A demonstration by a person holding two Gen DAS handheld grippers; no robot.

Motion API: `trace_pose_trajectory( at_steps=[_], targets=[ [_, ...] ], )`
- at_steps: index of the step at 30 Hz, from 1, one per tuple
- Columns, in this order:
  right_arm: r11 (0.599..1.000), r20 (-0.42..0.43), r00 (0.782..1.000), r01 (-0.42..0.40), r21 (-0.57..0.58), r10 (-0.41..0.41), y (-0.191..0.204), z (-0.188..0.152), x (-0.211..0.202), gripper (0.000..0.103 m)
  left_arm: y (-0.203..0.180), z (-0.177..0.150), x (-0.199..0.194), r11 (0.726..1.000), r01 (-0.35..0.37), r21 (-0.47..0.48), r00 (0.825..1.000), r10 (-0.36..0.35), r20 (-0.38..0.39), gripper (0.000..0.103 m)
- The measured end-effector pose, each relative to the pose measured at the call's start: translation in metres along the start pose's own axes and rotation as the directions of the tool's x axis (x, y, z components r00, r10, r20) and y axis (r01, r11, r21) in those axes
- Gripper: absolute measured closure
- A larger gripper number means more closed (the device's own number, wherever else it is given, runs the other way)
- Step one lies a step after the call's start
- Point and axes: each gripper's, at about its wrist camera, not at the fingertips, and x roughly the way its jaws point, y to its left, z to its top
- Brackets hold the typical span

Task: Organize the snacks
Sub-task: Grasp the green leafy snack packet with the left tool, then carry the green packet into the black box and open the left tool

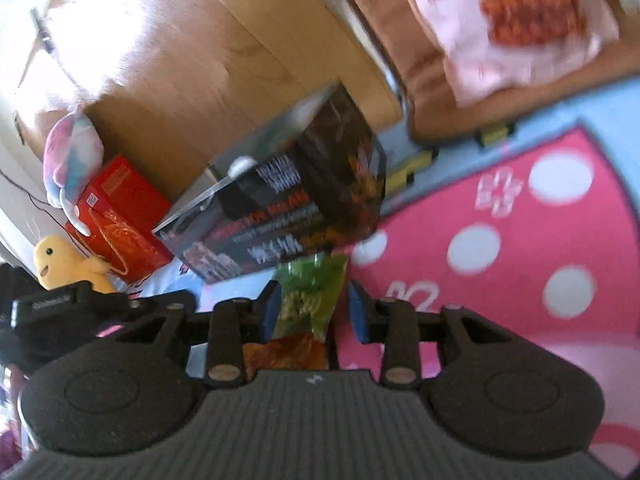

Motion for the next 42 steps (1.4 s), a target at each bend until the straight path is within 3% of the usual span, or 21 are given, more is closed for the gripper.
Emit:
trace_pose_trajectory(
  at_steps=[3,5,7,11,14,17,22,27,32,34,36,38,42],
  targets=[
    [0.998,-0.051,0.997,-0.049,0.035,0.051,0.004,-0.001,0.01,0.083,0.002,-0.002,0.0,1.0,0.005,-0.018,1.0,-0.005,0.015,0.055],
    [0.999,-0.04,0.998,-0.053,0.013,0.053,0.01,-0.004,0.009,0.083,0.003,-0.005,-0.007,1.0,-0.002,-0.016,1.0,0.003,0.021,0.055],
    [0.991,-0.034,0.992,-0.121,0.05,0.123,0.008,-0.006,0.005,0.087,0.004,-0.01,-0.019,0.999,0.029,-0.025,0.999,-0.028,0.031,0.055],
    [0.961,-0.052,0.964,-0.255,0.107,0.261,0.017,-0.013,-0.002,0.087,0.002,-0.022,-0.067,0.998,0.063,0.016,0.991,-0.064,0.119,0.054],
    [0.924,-0.05,0.929,-0.356,0.135,0.366,0.031,-0.022,-0.015,0.087,0.012,-0.034,-0.103,0.997,0.069,0.021,0.983,-0.072,0.168,0.052],
    [0.878,-0.08,0.886,-0.434,0.2,0.456,0.039,-0.034,-0.017,0.087,0.025,-0.049,-0.123,0.999,0.049,-0.006,0.984,-0.048,0.173,0.039],
    [0.87,-0.151,0.866,-0.439,0.226,0.476,0.049,-0.056,-0.008,0.087,0.048,-0.074,-0.133,0.996,0.047,-0.079,0.988,-0.035,0.15,0.032],
    [0.88,-0.175,0.881,-0.383,0.28,0.44,0.043,-0.064,0.001,0.088,0.063,-0.089,-0.134,0.988,0.084,-0.128,0.989,-0.067,0.134,0.033],
    [0.864,-0.129,0.885,-0.39,0.318,0.447,0.038,-0.062,-0.005,0.088,0.058,-0.096,-0.129,0.98,0.148,-0.136,0.986,-0.135,0.097,0.033],
    [0.85,-0.108,0.88,-0.407,0.334,0.463,0.036,-0.06,-0.005,0.088,0.055,-0.093,-0.125,0.978,0.156,-0.136,0.985,-0.143,0.1,0.043],
    [0.825,-0.1,0.859,-0.442,0.352,0.503,0.036,-0.059,-0.005,0.088,0.051,-0.085,-0.118,0.976,0.178,-0.129,0.982,-0.167,0.093,0.071],
    [0.824,-0.111,0.852,-0.451,0.344,0.512,0.04,-0.059,-0.004,0.088,0.042,-0.076,-0.114,0.977,0.19,-0.099,0.979,-0.181,0.088,0.076],
    [0.848,-0.086,0.868,-0.449,0.282,0.489,0.045,-0.043,-0.009,0.088,0.013,-0.048,-0.111,0.983,0.179,0.027,0.979,-0.181,0.091,0.077]
  ],
)
